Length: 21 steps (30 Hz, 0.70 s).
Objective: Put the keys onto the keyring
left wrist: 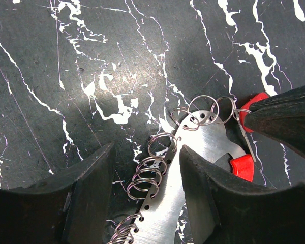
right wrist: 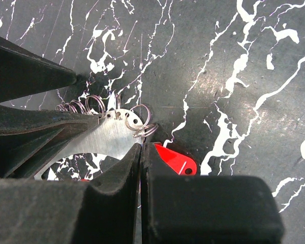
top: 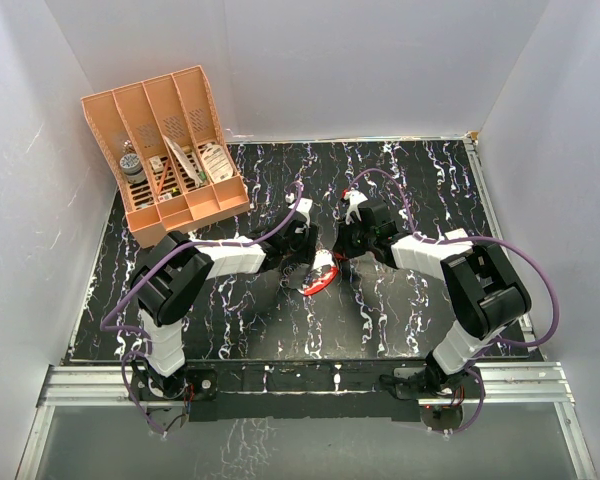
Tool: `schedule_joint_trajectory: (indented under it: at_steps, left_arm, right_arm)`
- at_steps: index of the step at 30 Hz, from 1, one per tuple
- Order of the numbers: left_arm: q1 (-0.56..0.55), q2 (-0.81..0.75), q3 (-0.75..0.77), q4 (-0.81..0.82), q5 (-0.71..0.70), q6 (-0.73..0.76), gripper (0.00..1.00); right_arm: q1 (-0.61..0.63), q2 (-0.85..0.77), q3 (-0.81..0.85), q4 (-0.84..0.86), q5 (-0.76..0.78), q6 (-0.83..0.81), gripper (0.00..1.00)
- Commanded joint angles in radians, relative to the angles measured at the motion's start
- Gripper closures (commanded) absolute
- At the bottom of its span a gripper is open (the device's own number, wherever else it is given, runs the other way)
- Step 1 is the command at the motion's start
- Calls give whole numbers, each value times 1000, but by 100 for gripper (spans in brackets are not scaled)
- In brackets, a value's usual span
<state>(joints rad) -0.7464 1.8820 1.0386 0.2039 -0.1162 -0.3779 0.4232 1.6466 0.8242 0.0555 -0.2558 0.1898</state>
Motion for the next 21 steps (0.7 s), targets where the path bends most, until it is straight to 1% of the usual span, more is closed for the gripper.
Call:
schedule_joint_trajectory:
  at_steps: [1, 21]
  left_arm:
    - [4, 54, -41, -143, -22, 2, 48]
    - [4, 60, -41, -144, -23, 4, 48]
  right_arm:
    - [-6, 6, 42, 56, 21, 5, 100]
    - [-12, 9, 46, 59, 26, -27, 100]
